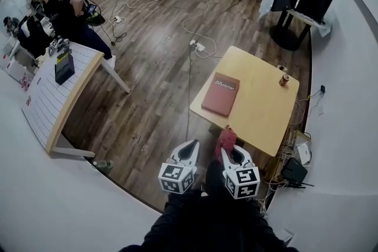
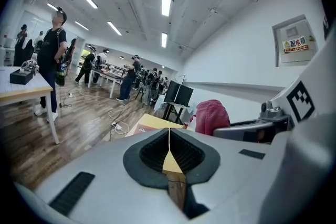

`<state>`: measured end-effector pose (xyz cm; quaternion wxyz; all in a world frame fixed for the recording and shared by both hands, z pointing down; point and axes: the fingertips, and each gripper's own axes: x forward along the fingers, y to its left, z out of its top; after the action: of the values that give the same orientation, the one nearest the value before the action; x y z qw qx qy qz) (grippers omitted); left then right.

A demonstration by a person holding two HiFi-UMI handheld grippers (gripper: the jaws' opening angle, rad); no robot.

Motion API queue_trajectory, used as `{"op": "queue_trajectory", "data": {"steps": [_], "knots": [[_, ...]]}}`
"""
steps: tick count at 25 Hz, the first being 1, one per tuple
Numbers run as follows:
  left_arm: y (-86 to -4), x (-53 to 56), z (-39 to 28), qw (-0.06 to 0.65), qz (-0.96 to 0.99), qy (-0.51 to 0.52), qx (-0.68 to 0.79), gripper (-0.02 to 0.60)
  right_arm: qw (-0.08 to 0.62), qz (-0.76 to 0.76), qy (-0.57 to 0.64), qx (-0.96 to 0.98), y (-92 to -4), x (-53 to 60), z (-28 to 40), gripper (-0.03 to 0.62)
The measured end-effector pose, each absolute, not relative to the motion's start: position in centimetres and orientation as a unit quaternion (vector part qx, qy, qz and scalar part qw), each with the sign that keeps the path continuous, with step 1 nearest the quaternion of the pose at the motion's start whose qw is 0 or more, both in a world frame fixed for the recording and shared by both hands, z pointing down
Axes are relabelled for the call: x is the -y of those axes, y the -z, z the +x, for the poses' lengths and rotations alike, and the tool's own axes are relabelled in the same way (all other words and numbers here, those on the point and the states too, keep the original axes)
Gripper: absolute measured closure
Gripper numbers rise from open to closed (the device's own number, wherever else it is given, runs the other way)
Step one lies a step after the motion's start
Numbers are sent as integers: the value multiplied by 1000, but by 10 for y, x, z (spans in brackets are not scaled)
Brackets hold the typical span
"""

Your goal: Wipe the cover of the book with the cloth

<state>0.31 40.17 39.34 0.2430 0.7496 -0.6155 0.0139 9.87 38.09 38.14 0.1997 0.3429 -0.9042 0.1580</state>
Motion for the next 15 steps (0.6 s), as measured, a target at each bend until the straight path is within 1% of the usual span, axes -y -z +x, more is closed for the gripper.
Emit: {"op": "queue_trajectory", "data": {"steps": [6,15], "knots": [[-404,-331,-11,243,743,-27,623,546,193,329,-162,910,-387,-308,84,520],[-421,-207,-5,256,747,-52,611,546,201,330,-185,903,-400,-192,89,520]]}}
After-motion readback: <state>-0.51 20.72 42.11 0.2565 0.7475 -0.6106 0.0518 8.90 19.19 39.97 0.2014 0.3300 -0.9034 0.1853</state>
